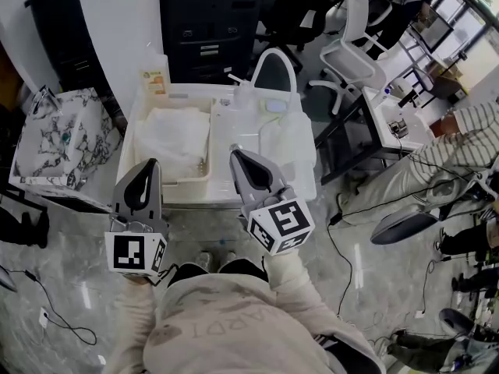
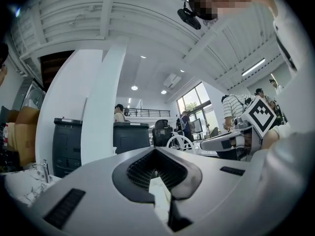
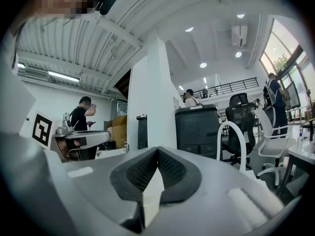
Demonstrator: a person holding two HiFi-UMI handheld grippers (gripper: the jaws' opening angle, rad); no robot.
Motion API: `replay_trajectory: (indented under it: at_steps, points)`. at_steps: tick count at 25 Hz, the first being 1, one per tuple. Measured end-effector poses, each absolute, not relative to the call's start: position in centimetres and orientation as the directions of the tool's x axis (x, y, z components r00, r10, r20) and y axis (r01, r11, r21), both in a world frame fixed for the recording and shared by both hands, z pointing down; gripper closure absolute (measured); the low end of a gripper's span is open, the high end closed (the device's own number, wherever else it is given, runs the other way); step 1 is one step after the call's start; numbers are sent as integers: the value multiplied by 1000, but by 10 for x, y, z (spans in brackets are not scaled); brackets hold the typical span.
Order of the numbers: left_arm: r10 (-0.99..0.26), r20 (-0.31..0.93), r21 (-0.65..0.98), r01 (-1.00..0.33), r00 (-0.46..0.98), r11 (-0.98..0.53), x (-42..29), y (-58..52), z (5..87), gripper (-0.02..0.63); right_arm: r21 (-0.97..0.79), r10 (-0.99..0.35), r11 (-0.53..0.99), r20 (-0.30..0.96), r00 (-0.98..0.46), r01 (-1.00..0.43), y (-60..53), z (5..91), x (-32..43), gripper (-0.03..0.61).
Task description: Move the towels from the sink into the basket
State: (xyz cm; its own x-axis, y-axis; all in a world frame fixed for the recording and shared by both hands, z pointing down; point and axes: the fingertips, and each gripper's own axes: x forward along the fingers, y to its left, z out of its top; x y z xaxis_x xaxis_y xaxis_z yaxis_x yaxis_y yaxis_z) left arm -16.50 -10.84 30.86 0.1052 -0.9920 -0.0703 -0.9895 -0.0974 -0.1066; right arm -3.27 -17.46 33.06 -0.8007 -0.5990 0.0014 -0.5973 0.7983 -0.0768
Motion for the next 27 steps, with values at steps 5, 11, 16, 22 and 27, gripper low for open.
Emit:
replay_trajectory:
  at_steps: [5,11,16,22,27]
  points:
    - [-992,-72,-107,-989,107,-99,-164,-109,308,607,-68,-612,790,-19,-790,-610,-173,326,-30,569]
    - [-992,-72,-108,-989,107,-99,-163,-110,309,607,-61,-614,789,-21,-789,-612,-174,325,-28,569]
    - [-992,-67,-105,-989,107,-100,-162,-113,309,607,-55,-610,792,-19,-792,-609,-175,323,-29,569]
    - [-992,-64,-103,-989,112,-105,-160,-114,312,607,-41,-610,792,-17,-792,-609,-174,325,-30,569]
    - [-991,-63,-102,-989,116,-109,-159,-115,311,607,-45,-610,792,-17,-792,-609,-176,324,-29,569]
